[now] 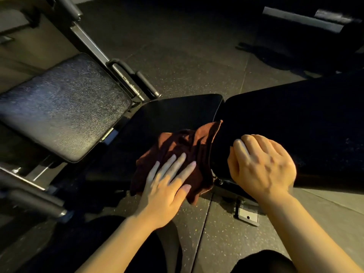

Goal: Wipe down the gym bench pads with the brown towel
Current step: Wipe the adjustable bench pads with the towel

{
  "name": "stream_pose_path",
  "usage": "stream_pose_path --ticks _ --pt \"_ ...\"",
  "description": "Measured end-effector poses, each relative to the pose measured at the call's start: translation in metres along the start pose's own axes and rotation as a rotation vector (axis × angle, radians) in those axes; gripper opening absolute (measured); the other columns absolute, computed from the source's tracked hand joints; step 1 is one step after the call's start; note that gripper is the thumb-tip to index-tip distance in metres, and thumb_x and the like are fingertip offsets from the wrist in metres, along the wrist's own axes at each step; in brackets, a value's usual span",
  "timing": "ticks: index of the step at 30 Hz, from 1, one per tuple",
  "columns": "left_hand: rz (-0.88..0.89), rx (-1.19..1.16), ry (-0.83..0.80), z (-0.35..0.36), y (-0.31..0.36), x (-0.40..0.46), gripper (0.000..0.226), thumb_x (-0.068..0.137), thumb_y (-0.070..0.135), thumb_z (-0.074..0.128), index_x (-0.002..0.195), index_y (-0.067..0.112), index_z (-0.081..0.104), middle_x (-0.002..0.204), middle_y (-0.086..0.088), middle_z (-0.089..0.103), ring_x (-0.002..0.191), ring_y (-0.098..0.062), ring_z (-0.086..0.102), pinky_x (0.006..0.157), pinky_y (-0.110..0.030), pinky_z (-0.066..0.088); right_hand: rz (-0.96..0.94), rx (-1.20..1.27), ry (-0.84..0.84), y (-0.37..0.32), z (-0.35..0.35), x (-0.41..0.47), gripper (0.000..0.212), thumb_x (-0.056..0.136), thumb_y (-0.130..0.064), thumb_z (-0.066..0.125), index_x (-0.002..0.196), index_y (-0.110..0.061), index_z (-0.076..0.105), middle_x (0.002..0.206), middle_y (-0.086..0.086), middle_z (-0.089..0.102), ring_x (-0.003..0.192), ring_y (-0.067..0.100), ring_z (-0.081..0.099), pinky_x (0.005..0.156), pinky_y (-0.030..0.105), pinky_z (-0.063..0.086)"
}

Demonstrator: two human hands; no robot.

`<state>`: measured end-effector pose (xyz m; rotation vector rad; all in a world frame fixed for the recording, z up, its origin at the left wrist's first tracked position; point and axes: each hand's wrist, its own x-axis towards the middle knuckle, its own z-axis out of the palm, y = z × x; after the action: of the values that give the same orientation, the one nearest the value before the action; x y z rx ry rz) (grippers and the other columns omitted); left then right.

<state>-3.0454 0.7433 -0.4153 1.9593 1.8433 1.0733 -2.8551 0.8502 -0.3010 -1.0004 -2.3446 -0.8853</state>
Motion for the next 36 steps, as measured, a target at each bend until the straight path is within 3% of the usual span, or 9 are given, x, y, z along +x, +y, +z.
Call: stream_pose_path --ticks 2,5,10,17,19,21,25,32,36 --pt "-0.005 0.018 0.095 0.006 -0.001 0.007 0.048 0.104 0.047 0.031 0.150 0.037 0.033 0.157 0.007 0.036 0.148 -0.012 0.025 0.120 -0.040 0.015 0.007 0.008 -0.017 -0.003 0.000 0.000 0.026 0.097 -0.018 0.047 0.077 -0.011 0.061 0.077 0.010 0.062 0.075 0.031 0.063 0.061 0.038 0.047" --pt "0.030 0.009 0.173 0.006 -0.006 0.018 0.050 0.104 0.052 0.029 0.147 0.028 0.041 0.150 0.003 0.045 0.142 -0.012 0.037 0.117 -0.030 0.027 -0.003 0.024 -0.010 -0.006 0.002 -0.001 0.025 0.097 -0.017 0.047 0.077 -0.010 0.061 0.076 0.009 0.062 0.074 0.031 0.063 0.059 0.037 0.046" --pt "0.196 0.299 0.232 0.004 -0.044 0.014 0.057 0.102 0.059 0.028 0.141 0.021 0.048 0.138 -0.009 0.059 0.127 -0.028 0.058 0.095 -0.044 0.053 -0.061 0.040 0.022 -0.007 0.005 -0.003 0.025 0.097 -0.016 0.047 0.077 -0.010 0.061 0.075 0.009 0.061 0.072 0.030 0.062 0.058 0.036 0.046" --pt "-0.071 0.350 0.074 -0.029 -0.090 -0.019 0.062 0.098 0.063 0.034 0.148 0.027 0.040 0.145 -0.008 0.052 0.134 -0.025 0.046 0.098 -0.058 0.049 -0.097 0.058 0.020 -0.007 0.006 -0.005 0.024 0.094 -0.018 0.047 0.078 -0.011 0.064 0.076 0.009 0.063 0.071 0.029 0.063 0.059 0.034 0.048" --pt "-0.186 0.257 0.102 -0.024 -0.074 -0.017 0.063 0.092 0.051 0.041 0.151 0.030 0.035 0.148 -0.007 0.049 0.138 -0.024 0.043 0.107 -0.062 0.038 -0.094 0.061 0.031 -0.008 0.007 -0.005 0.025 0.095 -0.018 0.047 0.078 -0.011 0.065 0.076 0.009 0.064 0.070 0.029 0.064 0.059 0.034 0.048" --pt "-0.270 0.185 0.147 -0.012 -0.042 -0.006 0.059 0.093 0.051 0.035 0.148 0.028 0.037 0.148 -0.007 0.049 0.138 -0.023 0.042 0.114 -0.052 0.026 -0.079 0.065 0.043 -0.010 0.008 -0.006 0.026 0.096 -0.018 0.047 0.078 -0.011 0.065 0.077 0.009 0.065 0.071 0.028 0.064 0.059 0.033 0.048" --pt "-0.225 0.208 0.234 0.007 0.009 0.016 0.061 0.105 0.055 0.016 0.139 0.018 0.052 0.137 -0.010 0.060 0.128 -0.034 0.055 0.108 -0.050 0.033 -0.062 0.086 0.072 -0.013 0.010 -0.007 0.022 0.094 -0.018 0.052 0.076 -0.012 0.064 0.075 0.007 0.065 0.069 0.026 0.064 0.057 0.031 0.045" --pt "0.007 0.291 0.219 0.017 0.024 0.023 0.045 0.107 0.045 0.025 0.145 0.028 0.044 0.143 -0.001 0.055 0.133 -0.020 0.050 0.111 -0.041 0.036 0.014 0.174 0.182 -0.019 0.010 -0.006 0.024 0.089 -0.016 0.060 0.067 -0.018 0.054 0.063 0.002 0.056 0.057 0.021 0.055 0.052 0.030 0.034" --pt "0.008 0.214 0.163 -0.004 -0.006 0.016 0.055 0.102 0.058 0.033 0.141 0.023 0.049 0.140 0.003 0.054 0.132 -0.010 0.048 0.107 -0.034 0.043 0.001 0.223 0.193 -0.016 0.007 -0.011 0.026 0.090 -0.016 0.059 0.064 -0.018 0.054 0.062 0.002 0.055 0.055 0.022 0.054 0.052 0.030 0.035"
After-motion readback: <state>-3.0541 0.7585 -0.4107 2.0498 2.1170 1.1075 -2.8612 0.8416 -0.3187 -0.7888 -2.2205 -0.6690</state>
